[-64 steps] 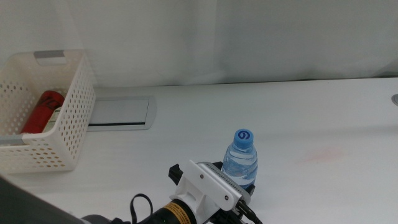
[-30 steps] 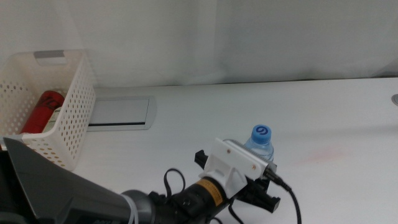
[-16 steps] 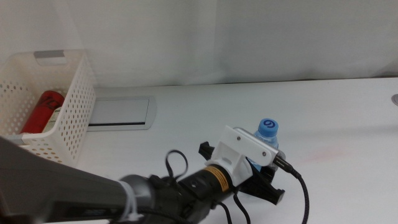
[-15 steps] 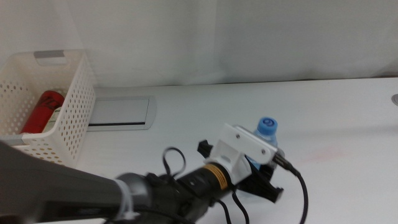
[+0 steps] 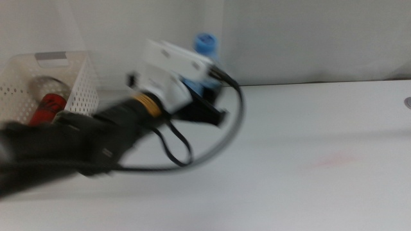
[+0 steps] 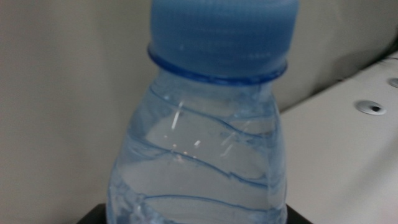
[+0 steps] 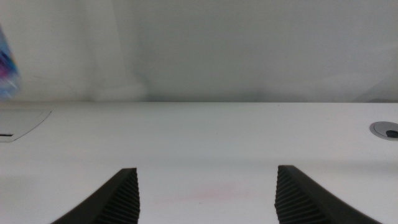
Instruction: Use arms to grab the bottles and put them into the dustbin to the left of the table.
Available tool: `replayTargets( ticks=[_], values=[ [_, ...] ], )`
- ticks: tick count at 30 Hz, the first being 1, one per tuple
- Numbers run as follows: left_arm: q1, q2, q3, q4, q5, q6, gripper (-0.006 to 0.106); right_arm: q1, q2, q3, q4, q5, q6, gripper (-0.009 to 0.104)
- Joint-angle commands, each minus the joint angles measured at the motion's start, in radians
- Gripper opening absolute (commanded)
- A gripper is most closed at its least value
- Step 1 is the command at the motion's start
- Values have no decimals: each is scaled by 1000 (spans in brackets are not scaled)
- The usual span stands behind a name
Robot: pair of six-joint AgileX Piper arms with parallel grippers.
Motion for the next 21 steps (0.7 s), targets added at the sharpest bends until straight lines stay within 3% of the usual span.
replayTargets(
  ticks=[1, 15, 21],
  values=[
    [65, -83, -34, -6, 38, 39, -3, -6, -4, 6, -4, -9, -7, 62],
    [538, -239, -280, 2, 575, 58, -3, -6, -4, 6, -4, -9, -7, 62],
    [705, -225, -314, 2, 678, -59, -3, -6, -4, 6, -4, -9, -7, 62]
  ],
)
